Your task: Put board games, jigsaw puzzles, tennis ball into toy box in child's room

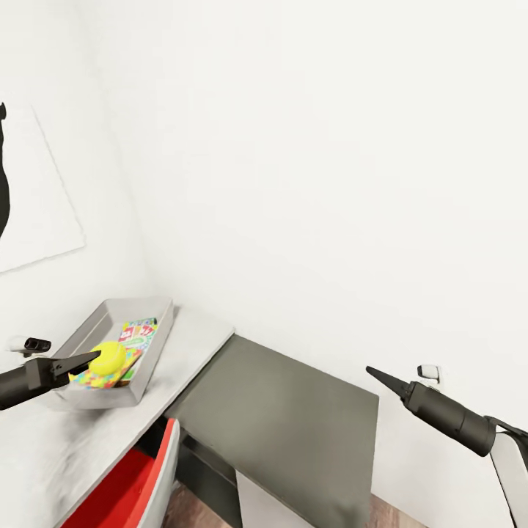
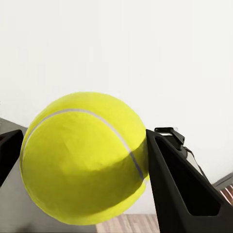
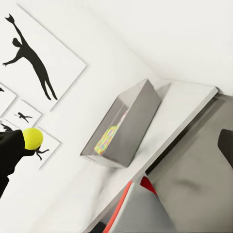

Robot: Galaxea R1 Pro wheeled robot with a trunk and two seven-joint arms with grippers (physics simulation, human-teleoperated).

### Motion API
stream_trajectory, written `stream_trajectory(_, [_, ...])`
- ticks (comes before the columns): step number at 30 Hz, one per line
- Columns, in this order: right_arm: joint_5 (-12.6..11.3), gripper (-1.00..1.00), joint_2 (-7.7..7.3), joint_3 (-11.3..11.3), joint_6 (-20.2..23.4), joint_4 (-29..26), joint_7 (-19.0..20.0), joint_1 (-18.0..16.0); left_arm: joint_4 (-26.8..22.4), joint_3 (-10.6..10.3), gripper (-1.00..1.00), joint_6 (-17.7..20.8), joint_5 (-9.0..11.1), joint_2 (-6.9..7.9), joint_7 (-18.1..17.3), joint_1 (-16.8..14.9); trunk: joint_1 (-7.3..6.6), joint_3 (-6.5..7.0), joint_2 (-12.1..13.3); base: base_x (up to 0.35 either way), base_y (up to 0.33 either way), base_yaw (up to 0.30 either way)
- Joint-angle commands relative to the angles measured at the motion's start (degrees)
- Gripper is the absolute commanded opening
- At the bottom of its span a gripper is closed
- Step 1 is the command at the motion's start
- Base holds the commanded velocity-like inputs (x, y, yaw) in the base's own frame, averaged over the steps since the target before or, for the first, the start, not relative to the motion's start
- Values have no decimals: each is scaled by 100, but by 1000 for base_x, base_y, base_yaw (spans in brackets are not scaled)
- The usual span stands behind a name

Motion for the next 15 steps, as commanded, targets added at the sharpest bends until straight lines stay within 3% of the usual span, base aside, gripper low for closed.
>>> stream_trajectory(1, [-4,100,0,-4,23,-1,13,-5,-1,0,-100,26,1,2,-10,-5,5,-13,-13,87,58,0])
stream_trajectory(15, [-4,100,0,-4,19,-1,13,3,-1,0,-100,17,4,-2,-5,-5,5,-13,-13,81,141,0])
